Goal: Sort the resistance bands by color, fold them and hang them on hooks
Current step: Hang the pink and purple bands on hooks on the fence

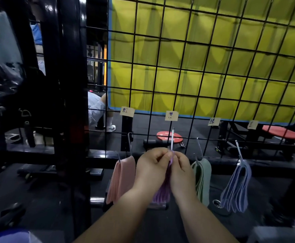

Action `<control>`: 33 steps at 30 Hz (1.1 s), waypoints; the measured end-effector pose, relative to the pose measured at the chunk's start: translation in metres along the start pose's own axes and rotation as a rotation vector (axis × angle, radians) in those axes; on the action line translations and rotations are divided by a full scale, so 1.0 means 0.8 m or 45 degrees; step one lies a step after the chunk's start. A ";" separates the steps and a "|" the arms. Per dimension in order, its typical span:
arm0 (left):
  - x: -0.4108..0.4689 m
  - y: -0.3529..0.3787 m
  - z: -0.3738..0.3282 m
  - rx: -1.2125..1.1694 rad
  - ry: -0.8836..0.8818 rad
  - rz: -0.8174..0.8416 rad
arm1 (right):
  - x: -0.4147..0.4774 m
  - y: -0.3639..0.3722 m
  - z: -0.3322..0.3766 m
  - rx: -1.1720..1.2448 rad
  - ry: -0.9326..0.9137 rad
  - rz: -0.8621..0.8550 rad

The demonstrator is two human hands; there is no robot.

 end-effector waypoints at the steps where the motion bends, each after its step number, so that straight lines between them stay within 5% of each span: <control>1: 0.002 0.002 0.000 0.012 -0.010 0.014 | 0.000 -0.001 -0.001 0.019 0.018 -0.009; 33: 0.006 0.014 0.055 -0.237 -0.270 -0.125 | -0.001 -0.020 -0.007 -0.334 0.174 0.262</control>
Point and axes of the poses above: each hand's wrist, its own x-axis towards the middle knuckle, its own y-axis out of the palm, z = x × y, the point moved 2 cm from there along x, towards the middle knuckle, and after that the axes turned 13 degrees about z, right-handed, at the moved point
